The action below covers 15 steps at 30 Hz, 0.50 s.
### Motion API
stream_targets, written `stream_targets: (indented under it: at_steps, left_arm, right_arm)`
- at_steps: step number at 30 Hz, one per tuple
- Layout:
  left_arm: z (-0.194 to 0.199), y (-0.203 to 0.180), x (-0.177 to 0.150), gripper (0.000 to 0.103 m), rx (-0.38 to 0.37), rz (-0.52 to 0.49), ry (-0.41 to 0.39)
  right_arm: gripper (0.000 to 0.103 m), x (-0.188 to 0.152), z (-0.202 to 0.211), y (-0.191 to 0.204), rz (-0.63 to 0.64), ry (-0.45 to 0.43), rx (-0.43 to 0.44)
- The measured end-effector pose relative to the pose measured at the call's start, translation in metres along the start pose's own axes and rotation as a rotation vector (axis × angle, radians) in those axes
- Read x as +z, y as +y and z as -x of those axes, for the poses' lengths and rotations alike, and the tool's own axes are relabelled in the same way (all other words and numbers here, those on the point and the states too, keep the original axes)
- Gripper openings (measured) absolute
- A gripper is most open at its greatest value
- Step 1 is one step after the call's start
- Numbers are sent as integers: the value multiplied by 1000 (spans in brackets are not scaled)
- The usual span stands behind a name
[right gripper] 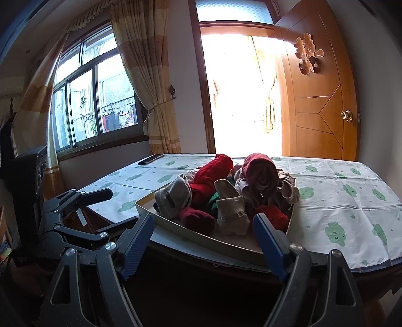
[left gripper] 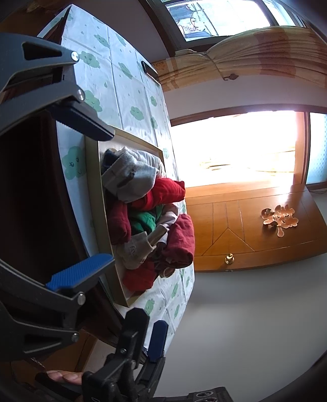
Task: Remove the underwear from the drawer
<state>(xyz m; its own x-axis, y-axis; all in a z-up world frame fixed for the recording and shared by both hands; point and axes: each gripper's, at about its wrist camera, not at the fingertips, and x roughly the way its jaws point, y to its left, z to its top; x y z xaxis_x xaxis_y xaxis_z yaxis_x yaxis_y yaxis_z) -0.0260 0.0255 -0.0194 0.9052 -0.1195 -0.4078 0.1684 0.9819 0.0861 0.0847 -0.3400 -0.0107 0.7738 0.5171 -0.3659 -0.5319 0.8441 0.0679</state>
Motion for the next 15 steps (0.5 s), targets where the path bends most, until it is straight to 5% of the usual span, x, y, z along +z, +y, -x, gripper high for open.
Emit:
stream_targets:
  at_steps: [15]
  left_arm:
    - [0, 0, 1, 93, -13, 6, -3]
  right_arm:
    - [83, 2, 1, 1, 5, -5, 2]
